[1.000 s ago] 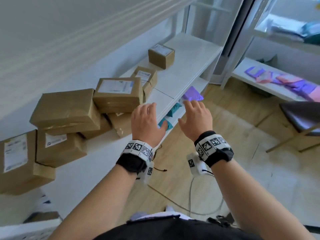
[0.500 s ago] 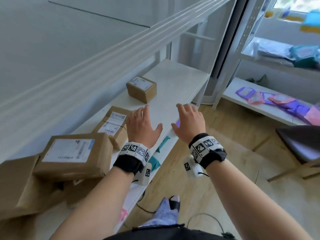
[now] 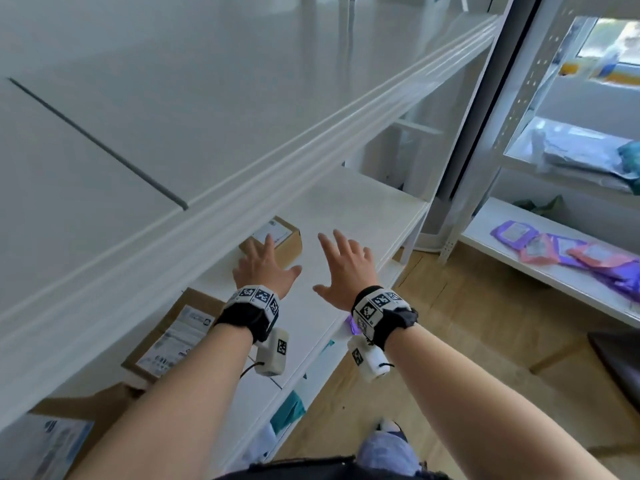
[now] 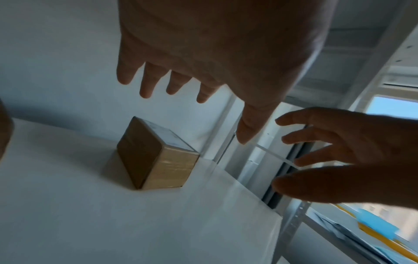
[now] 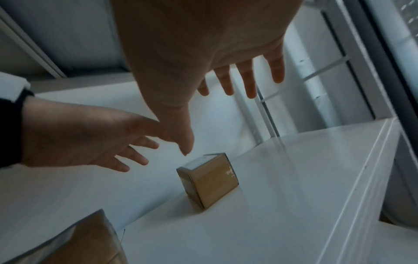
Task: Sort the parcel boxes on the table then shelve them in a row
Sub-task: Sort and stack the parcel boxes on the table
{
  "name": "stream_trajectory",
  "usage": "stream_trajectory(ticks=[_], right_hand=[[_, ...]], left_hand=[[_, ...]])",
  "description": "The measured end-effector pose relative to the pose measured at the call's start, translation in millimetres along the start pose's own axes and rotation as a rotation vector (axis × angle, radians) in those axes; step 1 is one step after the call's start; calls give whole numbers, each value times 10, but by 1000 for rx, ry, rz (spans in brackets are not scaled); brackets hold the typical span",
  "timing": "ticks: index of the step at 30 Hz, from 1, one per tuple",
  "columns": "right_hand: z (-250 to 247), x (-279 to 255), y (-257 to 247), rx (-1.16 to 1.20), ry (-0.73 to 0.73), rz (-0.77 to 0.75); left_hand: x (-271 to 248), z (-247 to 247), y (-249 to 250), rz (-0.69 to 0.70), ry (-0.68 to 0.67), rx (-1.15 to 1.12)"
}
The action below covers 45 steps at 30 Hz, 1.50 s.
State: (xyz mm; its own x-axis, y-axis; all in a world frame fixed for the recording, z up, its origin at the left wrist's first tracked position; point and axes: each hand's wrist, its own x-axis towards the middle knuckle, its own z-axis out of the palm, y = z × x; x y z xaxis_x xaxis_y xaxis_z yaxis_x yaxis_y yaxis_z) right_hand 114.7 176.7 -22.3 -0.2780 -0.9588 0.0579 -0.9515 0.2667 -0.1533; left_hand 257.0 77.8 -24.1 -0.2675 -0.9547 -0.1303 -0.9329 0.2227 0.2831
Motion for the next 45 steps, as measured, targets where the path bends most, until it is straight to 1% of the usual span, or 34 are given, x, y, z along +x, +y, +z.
stream_trajectory(ticks=[3, 6, 11, 14, 19, 21, 24, 26, 30, 33, 35, 37, 38, 39, 41, 42, 43, 45], right_hand=[[193, 423, 69, -8, -55, -75], [360, 808, 133, -55, -142, -162], [460, 1329, 317, -67, -251, -291], [473, 1654, 390, -56, -278, -379], [665, 2007, 347, -46, -309, -520], [777, 2051, 326, -7, -335, -564], [868, 2073, 354, 55, -314, -594], [857, 2081, 400, 74, -308, -598], [636, 2025, 468, 157, -267, -569], [433, 2011, 423, 184, -234, -515], [316, 2002, 372, 131, -228, -548], [201, 1947, 318, 78, -216, -628], [151, 1918, 289, 87, -193, -657], [85, 1882, 260, 147, -180, -650], [-37, 1770, 182, 307, -159, -567], [-68, 1701, 121, 346, -138, -553], [-99, 1610, 53, 341, -135, -571], [-172, 1413, -90, 329, -145, -620]], left_hand=[[260, 74, 15, -137, -39, -117], [454, 135, 27, -245, -61, -237], [635, 122, 248, -370, -90, -336], [788, 178, 364, -446, -66, -329], [998, 556, 385, -478, 33, -362], [1021, 691, 385, -476, 81, -370], [1004, 808, 411, -471, 194, -381], [944, 810, 465, -474, 222, -392], [784, 710, 674, -484, 206, -384], [664, 583, 829, -535, 284, -430], [586, 463, 877, -600, 336, -401], [499, 335, 878, -624, 385, -361], [452, 279, 861, -613, 419, -353], [403, 246, 831, -588, 463, -358], [271, 202, 757, -524, 549, -384], [189, 186, 720, -492, 585, -391], [98, 180, 676, -467, 621, -401], [-98, 134, 603, -459, 681, -447]])
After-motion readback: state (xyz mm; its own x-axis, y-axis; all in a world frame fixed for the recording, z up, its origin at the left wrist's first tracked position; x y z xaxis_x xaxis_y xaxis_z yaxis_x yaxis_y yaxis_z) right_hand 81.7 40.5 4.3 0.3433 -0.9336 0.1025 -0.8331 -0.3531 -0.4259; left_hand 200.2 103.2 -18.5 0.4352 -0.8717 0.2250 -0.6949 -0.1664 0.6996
